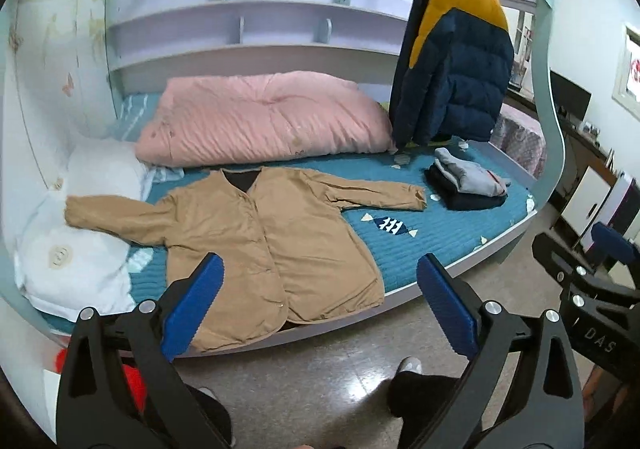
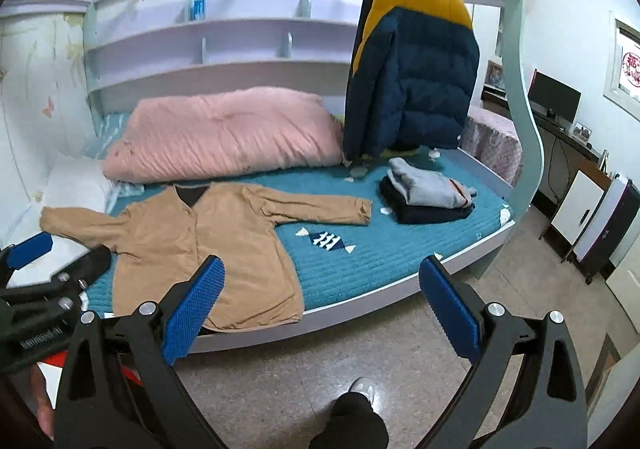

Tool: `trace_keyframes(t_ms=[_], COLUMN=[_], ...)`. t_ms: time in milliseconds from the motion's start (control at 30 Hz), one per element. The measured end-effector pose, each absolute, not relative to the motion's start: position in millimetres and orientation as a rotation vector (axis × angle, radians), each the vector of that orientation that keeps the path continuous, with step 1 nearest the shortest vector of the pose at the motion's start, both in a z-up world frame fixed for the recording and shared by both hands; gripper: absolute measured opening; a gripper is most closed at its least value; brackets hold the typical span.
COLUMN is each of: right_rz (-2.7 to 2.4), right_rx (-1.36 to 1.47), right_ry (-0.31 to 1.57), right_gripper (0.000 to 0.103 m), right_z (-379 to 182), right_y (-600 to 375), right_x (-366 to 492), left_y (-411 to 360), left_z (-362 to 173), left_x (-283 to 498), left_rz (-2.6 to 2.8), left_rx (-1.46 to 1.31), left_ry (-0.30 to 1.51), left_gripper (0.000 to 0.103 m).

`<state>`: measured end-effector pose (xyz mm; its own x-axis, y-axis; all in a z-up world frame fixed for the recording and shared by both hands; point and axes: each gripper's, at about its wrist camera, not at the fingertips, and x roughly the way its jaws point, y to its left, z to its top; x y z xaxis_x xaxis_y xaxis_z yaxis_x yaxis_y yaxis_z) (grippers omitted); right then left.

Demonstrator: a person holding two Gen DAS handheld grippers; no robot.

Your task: Fold large clothes

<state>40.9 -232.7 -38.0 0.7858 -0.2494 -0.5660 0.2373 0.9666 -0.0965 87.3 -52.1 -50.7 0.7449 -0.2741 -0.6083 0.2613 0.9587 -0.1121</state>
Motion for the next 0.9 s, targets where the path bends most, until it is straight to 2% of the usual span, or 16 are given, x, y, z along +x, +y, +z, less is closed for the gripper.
trace_keyframes(t_ms=[467, 900], right_rz=[-0.227, -0.211], right_rx=[-0.037, -0.034], right_ry=[0.541, 0.503], right_gripper=[0.095, 0.095], right_z=[-15, -4], right_y=[-227, -225], right_x=[-12, -22], left_y=[-53, -48], left_z=[-18, -3], left_x=[23, 7], left_rz=[-0.217, -0.187], left_rx=[-0.003, 0.003], left_ry=[0.536, 0.472], left_gripper=[0.097, 0.097])
